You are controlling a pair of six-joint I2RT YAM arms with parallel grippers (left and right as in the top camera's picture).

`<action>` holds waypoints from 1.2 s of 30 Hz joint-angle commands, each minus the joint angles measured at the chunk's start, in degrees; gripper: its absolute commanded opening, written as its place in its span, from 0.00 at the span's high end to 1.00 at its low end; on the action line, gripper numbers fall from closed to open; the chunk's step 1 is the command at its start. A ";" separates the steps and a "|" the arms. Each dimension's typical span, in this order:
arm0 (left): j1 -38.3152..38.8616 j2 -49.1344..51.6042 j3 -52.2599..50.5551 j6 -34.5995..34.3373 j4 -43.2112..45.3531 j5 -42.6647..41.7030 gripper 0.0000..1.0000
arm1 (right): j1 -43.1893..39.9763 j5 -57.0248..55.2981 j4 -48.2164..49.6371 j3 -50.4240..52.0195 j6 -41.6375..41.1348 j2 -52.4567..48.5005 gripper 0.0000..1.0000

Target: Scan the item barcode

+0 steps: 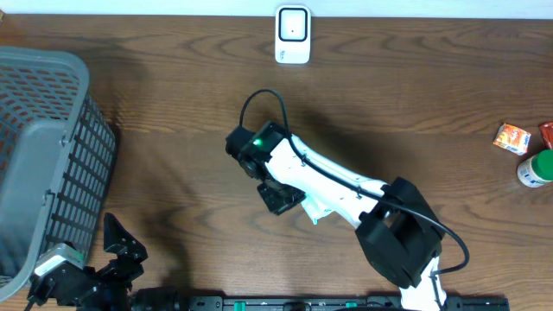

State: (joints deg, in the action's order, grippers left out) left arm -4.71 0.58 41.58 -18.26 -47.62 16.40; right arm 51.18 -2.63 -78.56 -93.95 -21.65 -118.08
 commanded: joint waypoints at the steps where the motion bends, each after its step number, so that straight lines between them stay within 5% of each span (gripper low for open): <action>1: 0.28 -0.44 -0.13 -0.48 0.04 -0.33 0.16 | 2.58 7.28 -0.04 2.38 -0.42 1.18 0.99; 17: 0.28 -0.44 -0.13 -0.48 0.04 -0.33 0.16 | 0.83 4.37 14.80 20.74 -13.03 1.18 0.99; 24: 0.28 -0.44 -0.13 -0.48 0.04 -0.33 0.16 | -8.66 -1.64 16.04 16.20 -9.57 1.20 0.99; 36: 0.28 -0.44 -0.13 -0.48 0.07 -0.33 0.16 | -12.79 10.34 8.74 3.96 -1.64 6.43 0.99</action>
State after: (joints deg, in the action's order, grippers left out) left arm -4.71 0.58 41.58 -18.24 -47.62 16.38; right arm 37.91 4.82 -68.05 -88.55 -24.95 -115.74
